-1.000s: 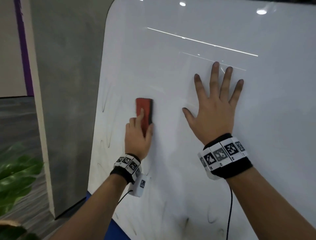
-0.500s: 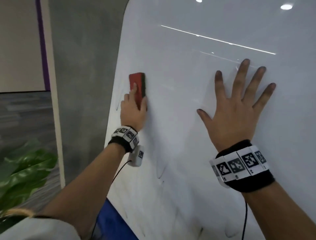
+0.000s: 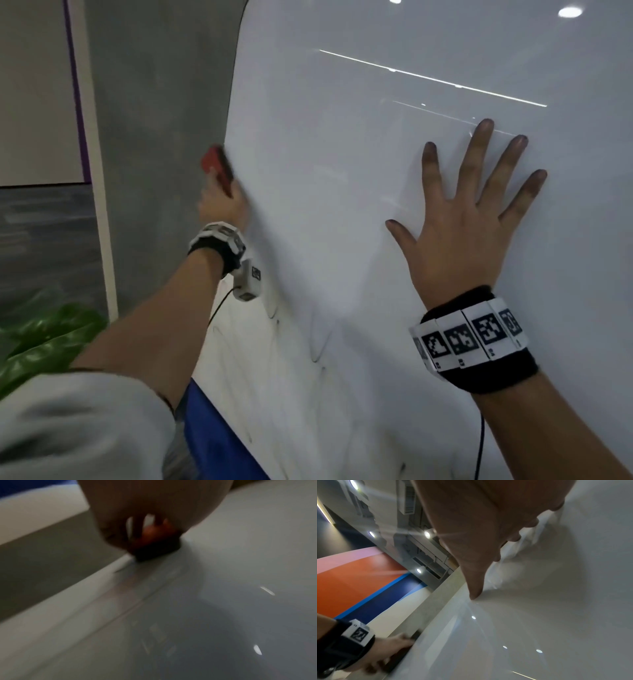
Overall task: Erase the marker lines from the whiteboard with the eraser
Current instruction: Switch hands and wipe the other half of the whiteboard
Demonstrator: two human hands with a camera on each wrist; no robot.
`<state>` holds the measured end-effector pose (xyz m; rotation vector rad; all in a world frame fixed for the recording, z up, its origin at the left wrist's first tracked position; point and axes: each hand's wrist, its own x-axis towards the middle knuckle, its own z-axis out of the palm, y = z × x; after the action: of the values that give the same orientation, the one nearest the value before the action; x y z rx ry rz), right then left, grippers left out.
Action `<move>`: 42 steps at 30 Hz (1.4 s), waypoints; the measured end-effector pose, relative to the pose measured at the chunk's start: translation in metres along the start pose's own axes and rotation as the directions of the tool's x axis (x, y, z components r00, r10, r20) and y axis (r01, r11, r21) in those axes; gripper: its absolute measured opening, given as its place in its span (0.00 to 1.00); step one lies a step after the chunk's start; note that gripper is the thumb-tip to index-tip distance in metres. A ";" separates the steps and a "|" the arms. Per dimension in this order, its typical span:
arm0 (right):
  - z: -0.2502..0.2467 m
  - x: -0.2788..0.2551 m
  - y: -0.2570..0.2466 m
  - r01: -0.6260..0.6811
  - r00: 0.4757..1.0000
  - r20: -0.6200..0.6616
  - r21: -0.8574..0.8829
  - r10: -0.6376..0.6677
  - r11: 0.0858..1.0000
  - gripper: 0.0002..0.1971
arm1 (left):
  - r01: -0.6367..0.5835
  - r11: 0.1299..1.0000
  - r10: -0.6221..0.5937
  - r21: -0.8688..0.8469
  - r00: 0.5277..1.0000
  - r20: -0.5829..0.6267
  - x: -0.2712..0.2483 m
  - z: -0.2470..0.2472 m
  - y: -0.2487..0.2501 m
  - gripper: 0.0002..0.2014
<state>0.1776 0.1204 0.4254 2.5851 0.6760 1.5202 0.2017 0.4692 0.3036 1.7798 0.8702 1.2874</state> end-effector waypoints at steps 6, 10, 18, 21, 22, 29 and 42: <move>0.001 0.000 -0.002 0.003 1.000 -0.001 0.017 -0.003 1.000 0.49 | -0.240 0.969 0.244 -0.055 0.968 0.062 -0.021 -0.008 0.028 0.34; 0.003 -0.001 -0.007 -0.004 1.000 -0.002 0.038 0.004 0.999 0.48 | -0.635 0.770 0.635 -0.055 0.757 0.157 -0.031 -0.027 0.087 0.32; 0.009 -0.003 -0.009 0.006 1.000 -0.001 0.028 -0.006 1.000 0.45 | 0.253 0.882 -0.242 -0.398 0.967 0.079 -0.050 0.013 -0.023 0.29; 0.008 -0.006 -0.011 0.020 1.000 -0.003 0.021 -0.020 1.000 0.44 | 0.557 0.809 -0.537 -0.188 0.830 0.151 -0.093 0.017 -0.074 0.25; 0.008 -0.006 -0.012 0.020 1.000 -0.001 0.019 -0.020 1.000 0.44 | 0.569 0.809 -0.548 -0.147 0.821 0.161 -0.097 0.016 -0.077 0.24; 0.010 -0.009 -0.015 0.025 1.000 -0.004 0.039 -0.024 0.999 0.42 | -0.197 0.946 0.222 -0.258 0.973 0.068 -0.059 -0.010 0.046 0.27; 0.015 -0.015 -0.005 0.093 0.996 -0.001 0.052 -0.093 0.994 0.41 | 0.634 0.771 -0.626 -0.059 0.771 0.116 -0.168 0.030 -0.134 0.24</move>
<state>0.1820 0.1214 0.4042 2.5521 0.8346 1.4921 0.1752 0.3838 0.1063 1.2779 1.2019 0.7763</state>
